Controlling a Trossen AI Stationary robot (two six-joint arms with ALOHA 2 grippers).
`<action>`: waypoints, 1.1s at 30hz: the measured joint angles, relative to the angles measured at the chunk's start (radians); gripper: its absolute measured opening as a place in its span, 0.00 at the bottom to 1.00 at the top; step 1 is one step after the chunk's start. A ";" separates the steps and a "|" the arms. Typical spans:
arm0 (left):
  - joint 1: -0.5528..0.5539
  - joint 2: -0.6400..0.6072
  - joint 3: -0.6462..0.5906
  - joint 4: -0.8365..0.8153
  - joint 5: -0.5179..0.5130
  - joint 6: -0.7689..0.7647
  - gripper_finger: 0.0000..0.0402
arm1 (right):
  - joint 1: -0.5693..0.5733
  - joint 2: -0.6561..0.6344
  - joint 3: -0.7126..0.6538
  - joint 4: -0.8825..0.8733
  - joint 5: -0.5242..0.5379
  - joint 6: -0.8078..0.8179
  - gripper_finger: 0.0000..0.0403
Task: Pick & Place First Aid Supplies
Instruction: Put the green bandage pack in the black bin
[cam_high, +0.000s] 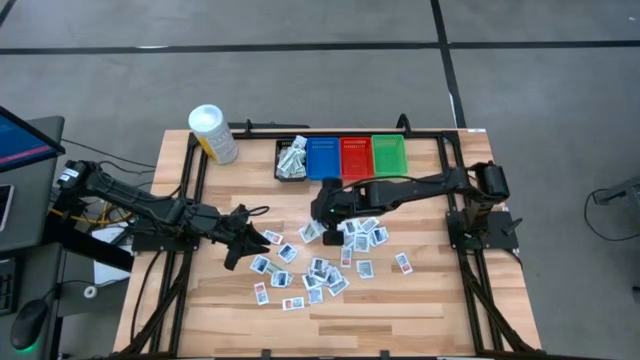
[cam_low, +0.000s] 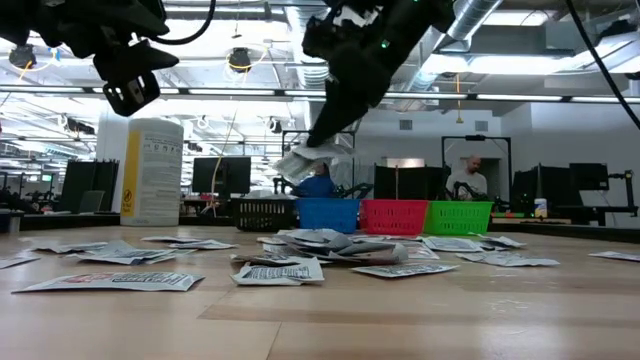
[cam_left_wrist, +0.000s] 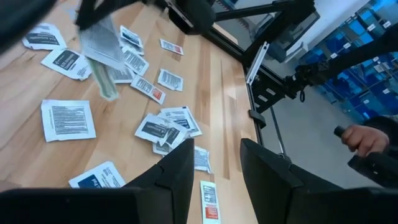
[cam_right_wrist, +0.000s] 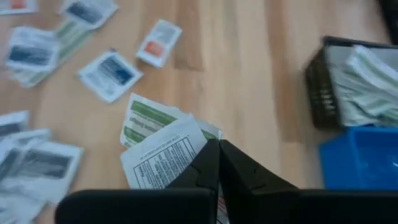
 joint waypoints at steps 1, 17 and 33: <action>0.000 0.000 0.000 0.002 0.000 0.000 0.33 | 0.005 0.006 0.000 0.001 -0.006 -0.014 0.01; -0.001 0.000 0.000 0.003 0.000 -0.001 0.33 | 0.029 0.047 0.000 0.037 0.012 -0.028 0.13; -0.008 0.000 0.000 0.004 0.000 -0.013 0.33 | 0.057 0.112 0.011 0.251 -0.150 -0.020 0.13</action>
